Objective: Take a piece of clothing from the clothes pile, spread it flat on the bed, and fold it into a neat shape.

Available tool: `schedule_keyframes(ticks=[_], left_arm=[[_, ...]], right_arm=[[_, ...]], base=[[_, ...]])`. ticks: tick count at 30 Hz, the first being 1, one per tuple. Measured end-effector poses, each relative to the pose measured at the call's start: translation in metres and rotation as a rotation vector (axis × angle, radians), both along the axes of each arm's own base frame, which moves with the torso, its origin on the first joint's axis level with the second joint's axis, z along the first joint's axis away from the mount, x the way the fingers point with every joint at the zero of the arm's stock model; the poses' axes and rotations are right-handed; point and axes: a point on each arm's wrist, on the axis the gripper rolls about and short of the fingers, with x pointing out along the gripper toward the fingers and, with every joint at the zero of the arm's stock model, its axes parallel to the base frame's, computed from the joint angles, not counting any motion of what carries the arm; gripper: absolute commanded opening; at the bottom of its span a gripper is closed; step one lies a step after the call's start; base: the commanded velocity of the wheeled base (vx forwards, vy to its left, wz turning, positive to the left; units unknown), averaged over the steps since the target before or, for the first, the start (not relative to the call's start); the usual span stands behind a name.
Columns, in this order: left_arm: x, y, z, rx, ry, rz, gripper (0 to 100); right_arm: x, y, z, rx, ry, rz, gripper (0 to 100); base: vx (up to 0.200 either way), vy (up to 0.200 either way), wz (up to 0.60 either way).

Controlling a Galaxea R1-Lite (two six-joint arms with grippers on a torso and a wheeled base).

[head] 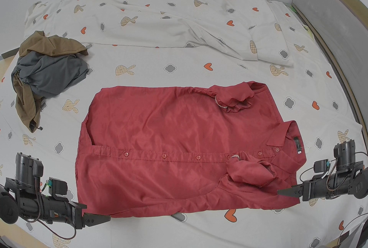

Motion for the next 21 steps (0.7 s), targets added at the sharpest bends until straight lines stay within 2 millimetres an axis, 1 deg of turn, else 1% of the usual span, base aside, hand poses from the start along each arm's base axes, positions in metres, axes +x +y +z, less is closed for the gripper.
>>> schedule_keyframes(ticks=[1,3,6,8,11,16,21], left_arm=[[0.000,0.000,0.000,0.000,-0.001,0.000,100],[0.001,0.000,0.001,0.000,-0.009,0.000,100],[0.001,0.000,0.004,-0.001,-0.024,0.001,100],[0.002,0.000,0.006,-0.001,-0.036,0.000,100],[0.003,-0.001,0.010,-0.003,-0.053,-0.005,100],[0.007,-0.004,0.017,0.001,-0.087,-0.013,100],[0.011,-0.007,0.022,0.014,-0.114,-0.014,100]], right_arm=[[0.000,0.000,0.001,-0.003,-0.008,-0.002,100],[0.004,0.000,0.010,-0.017,-0.065,-0.007,100],[0.013,0.004,0.032,-0.028,-0.184,0.006,100],[0.015,0.013,0.044,-0.027,-0.245,0.041,100],[0.013,0.031,0.054,-0.025,-0.285,0.112,100],[0.016,0.065,0.061,-0.065,-0.294,0.199,100],[0.028,0.090,0.056,-0.153,-0.283,0.191,100]], base=[[0.000,0.000,0.00],[0.000,0.000,0.00],[0.000,0.000,0.00],[0.000,0.000,0.00],[0.000,0.000,0.00],[0.000,0.000,0.00],[0.000,0.000,0.00]])
